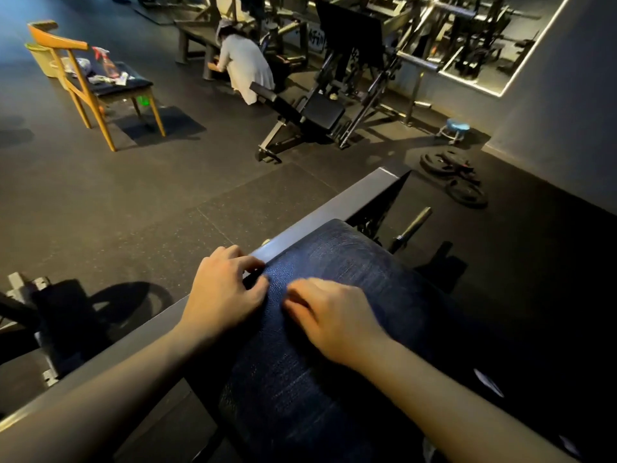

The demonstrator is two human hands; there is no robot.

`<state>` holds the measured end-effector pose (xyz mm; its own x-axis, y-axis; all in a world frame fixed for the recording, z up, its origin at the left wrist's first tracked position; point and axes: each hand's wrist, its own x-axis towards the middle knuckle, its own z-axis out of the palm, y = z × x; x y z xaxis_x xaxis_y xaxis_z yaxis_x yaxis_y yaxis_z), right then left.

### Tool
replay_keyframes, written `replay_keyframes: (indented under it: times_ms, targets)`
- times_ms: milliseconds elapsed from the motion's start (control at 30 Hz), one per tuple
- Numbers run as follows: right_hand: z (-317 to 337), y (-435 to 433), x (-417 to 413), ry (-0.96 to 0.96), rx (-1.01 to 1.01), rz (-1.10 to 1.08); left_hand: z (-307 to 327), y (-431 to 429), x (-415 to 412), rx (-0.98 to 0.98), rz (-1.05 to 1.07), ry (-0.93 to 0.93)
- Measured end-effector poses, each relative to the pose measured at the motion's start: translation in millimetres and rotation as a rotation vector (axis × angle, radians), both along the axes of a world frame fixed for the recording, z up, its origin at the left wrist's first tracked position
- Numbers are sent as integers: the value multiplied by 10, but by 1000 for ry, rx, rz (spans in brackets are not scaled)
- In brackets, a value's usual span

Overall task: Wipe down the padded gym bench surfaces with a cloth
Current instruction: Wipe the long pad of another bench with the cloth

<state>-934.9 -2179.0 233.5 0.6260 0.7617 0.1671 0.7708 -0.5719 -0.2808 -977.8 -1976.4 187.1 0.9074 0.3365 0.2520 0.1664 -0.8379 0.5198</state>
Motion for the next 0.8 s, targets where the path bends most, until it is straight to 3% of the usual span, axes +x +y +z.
replay_keyframes:
  times_ms: [67,133,233,333,467,533,667,733,800]
  targets:
    - [16,-484,167,-80,-54,-163,3,-26,8,61,14,18]
    - [75,-944,582,-144,-186,-508,14,-71,3,148,24,37]
    - [148,-1224,848,-121,-290,-842,46,-149,-10,239,-20,49]
    - [125,-773,428,-87,-161,-722,88,-267,5,226,-139,19]
    - [-4,-426,-692,-59,-112,-213,145,-448,-55,209,-309,-30]
    - [35,-703,-651,-114,-128,-267,143,-480,-126,219,-387,-43]
    - [179,-1368,217,-127,-259,-805,125,-524,-274,229,-437,-12]
    - [173,-1161,131,-143,-188,-805,122,-516,-319,222,-418,-7]
    - [41,-714,-402,-85,-102,-577,115,-505,-360,209,-406,-5]
